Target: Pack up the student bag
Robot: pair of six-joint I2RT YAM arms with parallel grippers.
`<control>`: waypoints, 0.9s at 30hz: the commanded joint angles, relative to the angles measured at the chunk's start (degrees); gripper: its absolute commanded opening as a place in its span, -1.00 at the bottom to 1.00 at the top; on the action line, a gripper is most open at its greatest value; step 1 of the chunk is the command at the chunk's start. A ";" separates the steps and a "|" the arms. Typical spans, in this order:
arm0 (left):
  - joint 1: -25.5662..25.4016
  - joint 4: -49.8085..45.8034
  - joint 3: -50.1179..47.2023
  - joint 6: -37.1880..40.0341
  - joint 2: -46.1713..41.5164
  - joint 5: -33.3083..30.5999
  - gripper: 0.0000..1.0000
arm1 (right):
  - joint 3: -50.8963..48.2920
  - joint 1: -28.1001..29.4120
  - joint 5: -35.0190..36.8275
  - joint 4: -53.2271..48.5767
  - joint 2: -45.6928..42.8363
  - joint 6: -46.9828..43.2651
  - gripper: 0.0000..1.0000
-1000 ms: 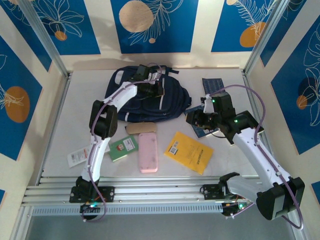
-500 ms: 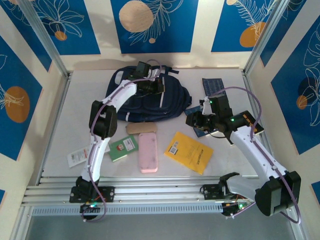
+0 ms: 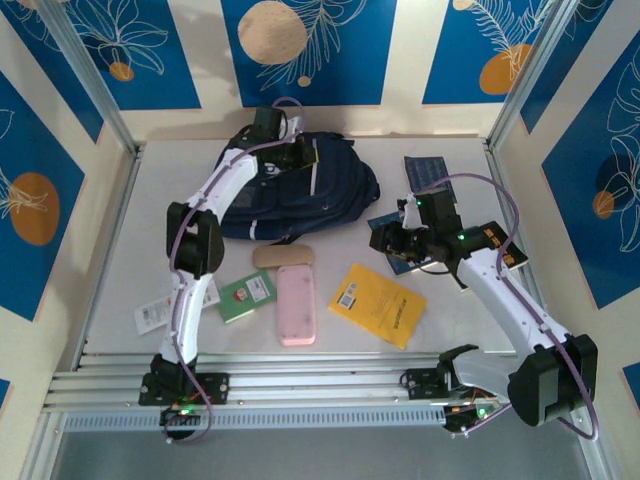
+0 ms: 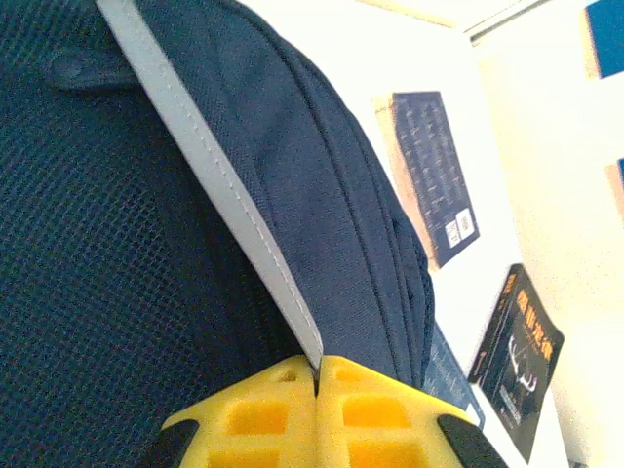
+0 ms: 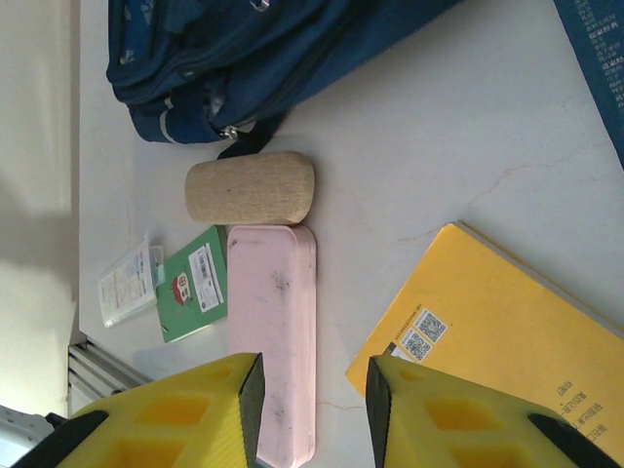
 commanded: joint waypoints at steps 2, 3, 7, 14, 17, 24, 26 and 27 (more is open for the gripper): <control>1.54 1.19 8.29 -0.51 -5.50 1.52 -1.00 | -0.66 0.08 -0.62 0.04 0.19 0.97 -0.26; 1.83 1.01 8.86 -0.52 -5.74 1.24 -1.00 | -0.67 0.17 -0.56 -0.04 0.06 1.04 -0.25; 2.63 0.96 10.08 -0.67 -7.21 0.55 -1.00 | -0.85 0.74 -0.15 -0.32 -0.08 1.49 -0.21; 2.86 1.15 11.03 -2.36 -10.13 1.82 -1.00 | -0.76 3.29 1.83 -0.28 -0.66 -0.23 -0.06; 2.81 0.38 11.03 -2.46 -11.86 1.86 -1.00 | -0.31 5.05 2.74 0.30 -0.90 -1.82 0.01; 2.34 -1.71 10.94 -2.59 -15.84 1.93 -1.00 | -3.55 9.65 5.94 9.27 -5.30 -6.35 -0.09; 2.02 -2.58 10.73 -2.54 -16.87 2.02 -1.00 | -7.41 13.21 10.21 16.15 -8.83 -10.89 -0.07; 1.93 -2.84 10.60 -2.62 -17.25 2.13 -1.00 | -9.26 14.71 11.50 19.21 -10.24 -13.52 -0.05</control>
